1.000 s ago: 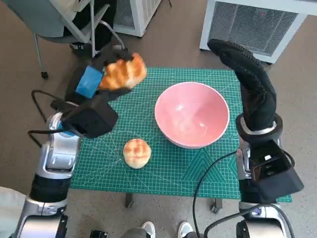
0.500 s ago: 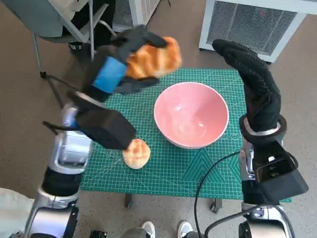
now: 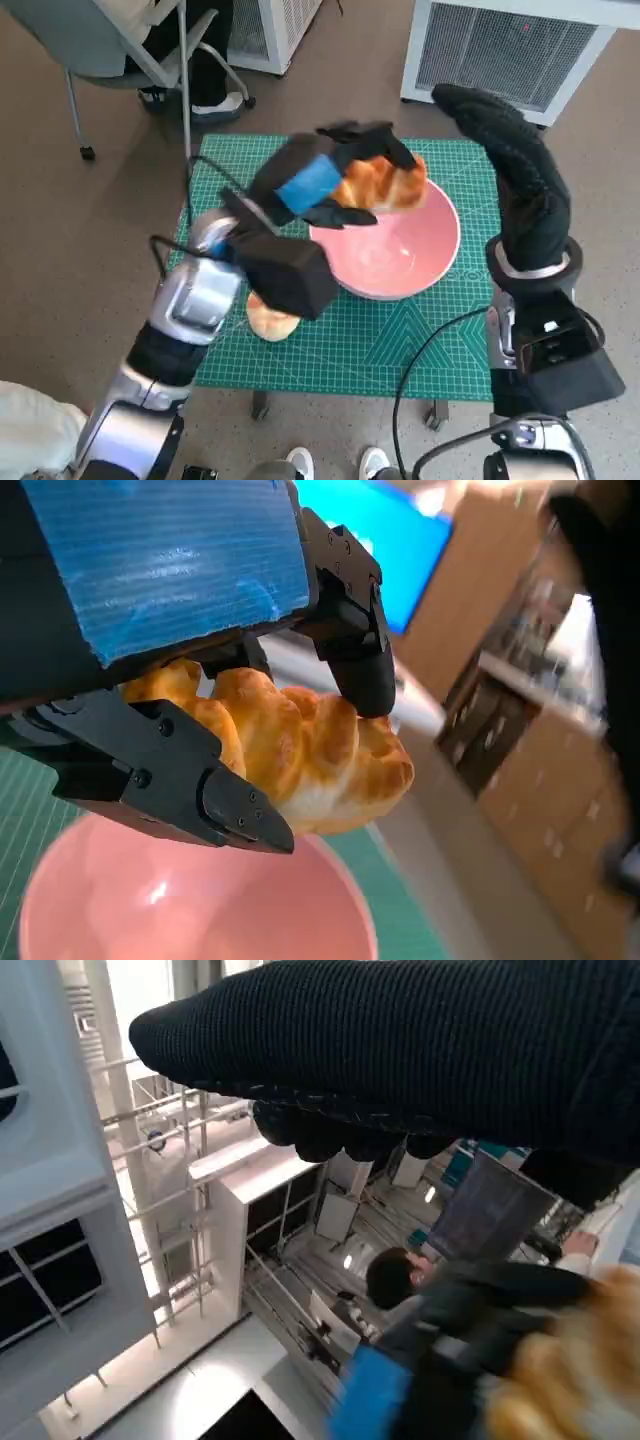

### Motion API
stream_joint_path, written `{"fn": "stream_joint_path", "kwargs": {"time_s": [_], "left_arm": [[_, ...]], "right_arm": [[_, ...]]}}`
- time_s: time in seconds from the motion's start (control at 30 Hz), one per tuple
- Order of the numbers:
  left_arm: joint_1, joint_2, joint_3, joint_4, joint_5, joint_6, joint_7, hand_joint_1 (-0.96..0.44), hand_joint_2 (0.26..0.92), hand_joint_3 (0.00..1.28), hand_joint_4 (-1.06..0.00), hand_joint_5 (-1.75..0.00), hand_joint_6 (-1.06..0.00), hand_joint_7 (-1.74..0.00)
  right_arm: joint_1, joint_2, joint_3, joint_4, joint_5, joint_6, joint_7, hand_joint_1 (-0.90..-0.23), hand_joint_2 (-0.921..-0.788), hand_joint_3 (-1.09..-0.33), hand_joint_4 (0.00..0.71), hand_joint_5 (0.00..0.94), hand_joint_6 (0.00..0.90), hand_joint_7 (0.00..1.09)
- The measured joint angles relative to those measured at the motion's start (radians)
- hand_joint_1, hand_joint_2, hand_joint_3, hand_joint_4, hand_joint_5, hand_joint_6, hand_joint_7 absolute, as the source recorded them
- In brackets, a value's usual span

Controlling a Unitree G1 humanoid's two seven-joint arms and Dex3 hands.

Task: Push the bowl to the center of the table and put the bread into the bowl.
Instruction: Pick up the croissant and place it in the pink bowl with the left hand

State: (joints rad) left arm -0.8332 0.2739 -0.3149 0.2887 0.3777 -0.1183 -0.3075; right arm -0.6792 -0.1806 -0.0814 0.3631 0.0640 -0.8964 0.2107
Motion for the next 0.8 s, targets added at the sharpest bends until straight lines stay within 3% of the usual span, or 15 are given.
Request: {"fn": "stream_joint_path", "kwargs": {"time_s": [0.03, 0.07, 0.1, 0.17, 0.27, 0.4, 0.57, 0.8], "left_arm": [[-0.005, 0.000, -0.008, 0.014, 0.003, -0.002, -0.013, -0.07, 0.921, 0.24, -0.48, -1.17, -0.45, -1.41], [-0.009, 0.000, -0.014, 0.027, 0.003, -0.006, -0.028, -0.17, 0.921, 0.28, -0.46, -0.93, -0.42, -1.46], [-0.012, 0.001, -0.020, 0.037, 0.003, -0.010, -0.041, -0.14, 0.908, 0.27, -0.43, -0.80, -0.37, -1.31], [-0.022, 0.006, -0.034, 0.069, -0.003, -0.031, -0.098, -0.13, 0.914, 0.20, -0.31, -0.35, -0.28, -0.69], [-0.035, 0.021, -0.051, 0.112, -0.015, -0.061, -0.192, -0.18, 0.919, 0.13, -0.19, -0.12, -0.21, -0.32], [-0.049, 0.047, -0.064, 0.139, -0.027, -0.083, -0.297, -0.24, 0.921, 0.09, -0.09, -0.02, -0.17, -0.15], [-0.061, 0.074, -0.056, 0.133, -0.051, -0.078, -0.382, -0.29, 0.921, 0.08, -0.02, 0.00, -0.15, -0.10], [-0.036, 0.101, 0.008, 0.074, -0.111, -0.156, -0.366, -0.33, 0.921, 0.05, -0.04, -0.01, -0.19, -0.09]], "right_arm": [[0.000, 0.000, 0.000, -0.001, -0.002, 0.000, -0.002, -0.573, -0.921, -0.722, 0.312, 0.008, 0.030, 0.70], [0.001, -0.001, -0.001, -0.002, -0.006, 0.000, -0.004, -0.572, -0.921, -0.722, 0.311, 0.007, 0.030, 0.70], [0.002, -0.001, -0.001, -0.003, -0.011, 0.000, -0.006, -0.572, -0.921, -0.722, 0.311, 0.007, 0.030, 0.70], [0.006, -0.003, -0.002, -0.005, -0.014, 0.000, -0.011, -0.572, -0.921, -0.722, 0.309, 0.006, 0.031, 0.70], [0.011, -0.005, -0.003, -0.008, -0.018, 0.000, -0.014, -0.572, -0.921, -0.722, 0.308, 0.005, 0.031, 0.70], [0.019, -0.009, -0.007, -0.011, -0.027, 0.000, -0.021, -0.574, -0.921, -0.723, 0.307, 0.005, 0.032, 0.70], [0.025, -0.012, -0.011, -0.019, -0.033, 0.000, -0.033, -0.576, -0.921, -0.726, 0.307, 0.004, 0.033, 0.70], [0.031, -0.013, -0.011, -0.029, -0.054, -0.002, -0.047, -0.583, -0.921, -0.733, 0.306, 0.003, 0.033, 0.70]]}}
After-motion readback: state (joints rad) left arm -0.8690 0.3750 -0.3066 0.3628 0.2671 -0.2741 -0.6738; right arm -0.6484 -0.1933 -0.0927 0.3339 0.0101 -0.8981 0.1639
